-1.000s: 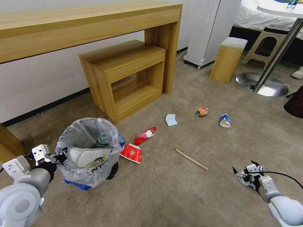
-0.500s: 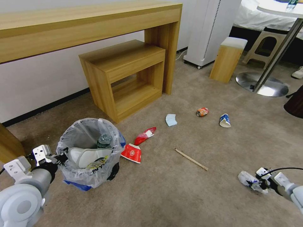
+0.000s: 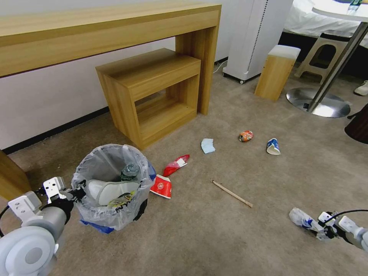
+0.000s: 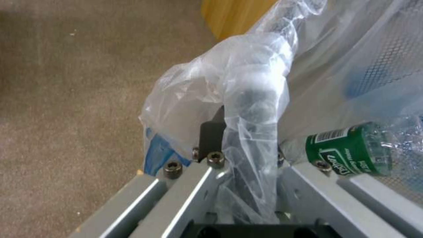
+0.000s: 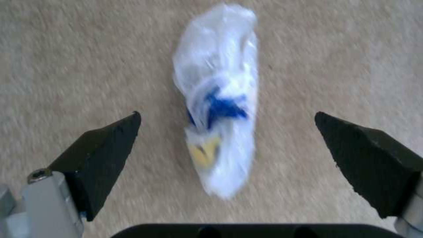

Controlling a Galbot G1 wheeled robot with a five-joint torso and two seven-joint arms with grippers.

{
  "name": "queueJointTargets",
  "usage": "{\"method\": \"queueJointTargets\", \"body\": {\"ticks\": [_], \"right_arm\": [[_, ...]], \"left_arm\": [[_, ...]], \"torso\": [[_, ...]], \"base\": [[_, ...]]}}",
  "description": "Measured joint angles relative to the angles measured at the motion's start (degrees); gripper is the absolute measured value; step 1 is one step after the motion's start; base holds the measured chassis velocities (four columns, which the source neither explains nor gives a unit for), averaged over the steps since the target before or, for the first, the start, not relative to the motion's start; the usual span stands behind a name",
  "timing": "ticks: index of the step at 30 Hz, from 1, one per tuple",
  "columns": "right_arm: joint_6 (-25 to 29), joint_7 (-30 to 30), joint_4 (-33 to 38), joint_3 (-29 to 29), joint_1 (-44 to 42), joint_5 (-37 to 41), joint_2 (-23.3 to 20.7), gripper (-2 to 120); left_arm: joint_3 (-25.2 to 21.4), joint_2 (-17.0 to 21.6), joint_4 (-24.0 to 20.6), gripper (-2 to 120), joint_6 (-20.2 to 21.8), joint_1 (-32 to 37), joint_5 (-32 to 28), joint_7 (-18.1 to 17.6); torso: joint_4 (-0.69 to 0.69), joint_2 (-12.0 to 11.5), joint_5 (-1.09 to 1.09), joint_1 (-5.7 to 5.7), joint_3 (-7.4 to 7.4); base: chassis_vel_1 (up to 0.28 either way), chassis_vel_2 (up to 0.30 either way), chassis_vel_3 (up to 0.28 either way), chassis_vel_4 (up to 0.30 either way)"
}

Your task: Pick up the trash bin and place the garbage on the floor into it.

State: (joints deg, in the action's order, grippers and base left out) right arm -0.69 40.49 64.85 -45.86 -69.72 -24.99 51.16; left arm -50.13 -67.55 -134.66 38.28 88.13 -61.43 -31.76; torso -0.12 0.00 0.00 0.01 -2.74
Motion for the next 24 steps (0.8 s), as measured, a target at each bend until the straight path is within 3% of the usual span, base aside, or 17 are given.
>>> {"method": "queueJointTargets", "body": {"ticks": [6, 24], "right_arm": [[3.7, 1.0, -5.5, 1.0, 5.0, -1.0, 2.5, 100], [3.9, 0.3, -13.5, 0.6, 9.9, -7.1, 4.8, 100]], "left_arm": [[-0.6, 0.0, -1.0, 0, 0.0, 1.2, 0.0, 0.0], [-1.3, 0.2, -2.5, 0, 0.0, 2.3, 0.0, 0.0]], "torso": [[0.02, 0.0, 0.0, 0.0, 0.0], [0.01, 0.0, 0.0, 0.0, 0.0]], "base": [[0.0, 0.0, 0.0, 0.0], [0.0, 0.0, 0.0, 0.0]]}}
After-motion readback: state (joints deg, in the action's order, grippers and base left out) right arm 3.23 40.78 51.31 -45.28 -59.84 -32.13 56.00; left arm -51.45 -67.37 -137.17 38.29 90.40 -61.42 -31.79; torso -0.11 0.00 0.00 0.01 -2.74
